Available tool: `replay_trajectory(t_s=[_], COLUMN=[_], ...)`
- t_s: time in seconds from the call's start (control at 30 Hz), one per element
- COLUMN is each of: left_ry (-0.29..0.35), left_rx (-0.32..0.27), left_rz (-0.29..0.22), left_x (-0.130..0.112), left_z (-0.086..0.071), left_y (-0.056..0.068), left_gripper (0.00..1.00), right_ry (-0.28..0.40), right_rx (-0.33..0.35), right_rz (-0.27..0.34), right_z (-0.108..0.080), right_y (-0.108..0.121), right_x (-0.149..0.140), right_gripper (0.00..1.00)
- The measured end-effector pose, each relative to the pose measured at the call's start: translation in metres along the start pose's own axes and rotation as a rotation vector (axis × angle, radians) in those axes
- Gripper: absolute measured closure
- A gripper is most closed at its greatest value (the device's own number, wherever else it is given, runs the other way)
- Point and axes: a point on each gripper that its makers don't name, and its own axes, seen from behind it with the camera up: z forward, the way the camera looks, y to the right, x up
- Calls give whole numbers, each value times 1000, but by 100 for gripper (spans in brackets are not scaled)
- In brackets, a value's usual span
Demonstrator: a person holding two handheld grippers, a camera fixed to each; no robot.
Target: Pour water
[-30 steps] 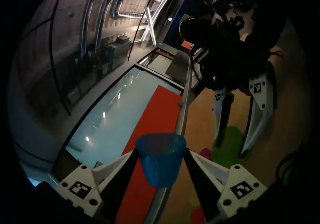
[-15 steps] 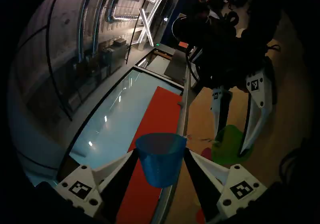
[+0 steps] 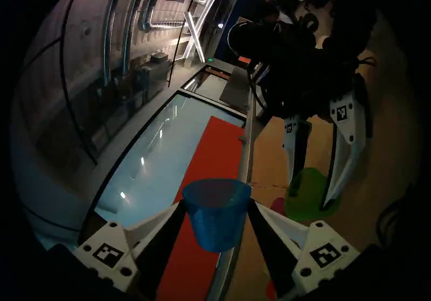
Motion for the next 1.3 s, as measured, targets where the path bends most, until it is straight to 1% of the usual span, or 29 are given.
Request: replay_trajectory(t_s=[0.4, 1.07, 1.3], left_ry=[0, -2, -3], left_rx=[3, 3, 0], left_rz=[24, 83, 105], left_x=[2, 3, 4], left_z=[-3, -6, -6], left_y=[1, -3, -1], left_gripper=[17, 17, 17], right_ry=[3, 8, 8], right_rx=[0, -2, -2], right_rz=[-2, -6, -8], right_z=[-1, -1, -1], right_y=[1, 1, 0], right_x=[0, 5, 6], right_gripper=[10, 10, 10])
